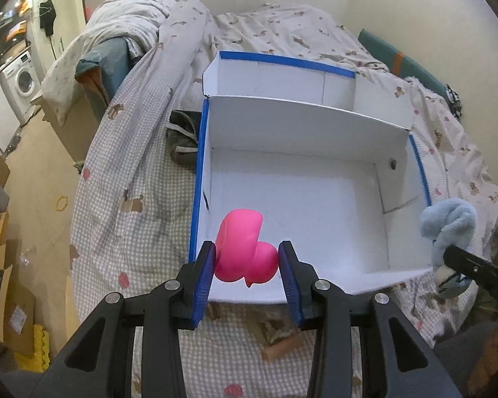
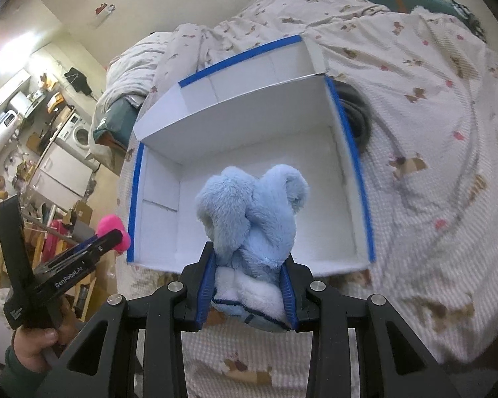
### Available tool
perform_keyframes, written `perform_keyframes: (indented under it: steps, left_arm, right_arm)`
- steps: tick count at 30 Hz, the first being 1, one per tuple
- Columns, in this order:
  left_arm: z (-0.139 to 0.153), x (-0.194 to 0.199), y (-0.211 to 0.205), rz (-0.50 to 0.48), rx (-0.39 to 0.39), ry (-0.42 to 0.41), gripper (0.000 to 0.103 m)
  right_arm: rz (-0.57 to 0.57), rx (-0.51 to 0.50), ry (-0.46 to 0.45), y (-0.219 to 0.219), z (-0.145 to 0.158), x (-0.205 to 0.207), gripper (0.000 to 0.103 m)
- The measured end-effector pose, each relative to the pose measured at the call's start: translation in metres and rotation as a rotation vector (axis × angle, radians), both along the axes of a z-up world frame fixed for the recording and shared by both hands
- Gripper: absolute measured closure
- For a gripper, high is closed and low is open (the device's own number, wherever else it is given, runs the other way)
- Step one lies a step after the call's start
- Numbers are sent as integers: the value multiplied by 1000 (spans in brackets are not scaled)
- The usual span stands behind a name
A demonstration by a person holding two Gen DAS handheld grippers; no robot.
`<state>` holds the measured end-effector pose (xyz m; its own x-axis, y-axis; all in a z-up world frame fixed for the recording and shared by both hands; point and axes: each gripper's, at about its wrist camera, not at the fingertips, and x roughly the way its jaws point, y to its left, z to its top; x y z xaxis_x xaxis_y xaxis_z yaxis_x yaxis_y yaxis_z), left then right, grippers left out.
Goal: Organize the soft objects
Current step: 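Carry both toys into the white box and open both grippers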
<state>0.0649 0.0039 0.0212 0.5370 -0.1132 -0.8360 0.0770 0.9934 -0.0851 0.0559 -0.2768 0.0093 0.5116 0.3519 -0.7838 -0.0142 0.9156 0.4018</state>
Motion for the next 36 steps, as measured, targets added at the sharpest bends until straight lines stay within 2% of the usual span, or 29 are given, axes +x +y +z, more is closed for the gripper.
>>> perform_keyframes:
  steps: [3,4,6,13,20,26,27,29,30,32,33,34,35,36]
  left_arm:
    - [-6,19,-6,7,13,14,68]
    - [-10,26,-10,8,19,20,71]
    - [-19,38,-15,6,26,30,94]
    - [-57,79,-41,-5,77,89,94]
    - [-88,93,-50,-12,96,149,94]
    - [-95,91,-57,-26,122,150,94]
    - [-94,90,-59,-32,134,145,93]
    - [-93,89,-60,-34,147,139,89]
    - [-92,88,-59,-29,145,142,82]
    - [-90,88,-55,-13,133,148,60]
    - [-88,87,-53,-4,129,146,39]
    - [-85,86,-53,4,128,140,31]
    - [-81,84,-52,11,128,131,31]
    - [-79,83,-51,14,127,123,31]
  right_arm:
    - [23,0,2,7,-10,23,66]
    - [31,0,4,9,-15,34,66]
    - [40,-2,4,12,-22,47,66]
    - [44,2,64,14,-65,88,66]
    - [44,25,128,16,-95,101,65]
    - [44,29,144,22,-104,103,56]
    - [44,28,142,22,-104,103,50]
    - [41,27,126,21,-101,102,42]
    - [36,28,114,19,-99,102,37]
    - [26,31,95,16,-94,100,30]
    - [20,29,95,15,-92,99,22]
    - [17,41,83,14,-90,98,19]
    - [18,62,67,13,-88,96,15]
    - [19,71,62,13,-86,95,3]
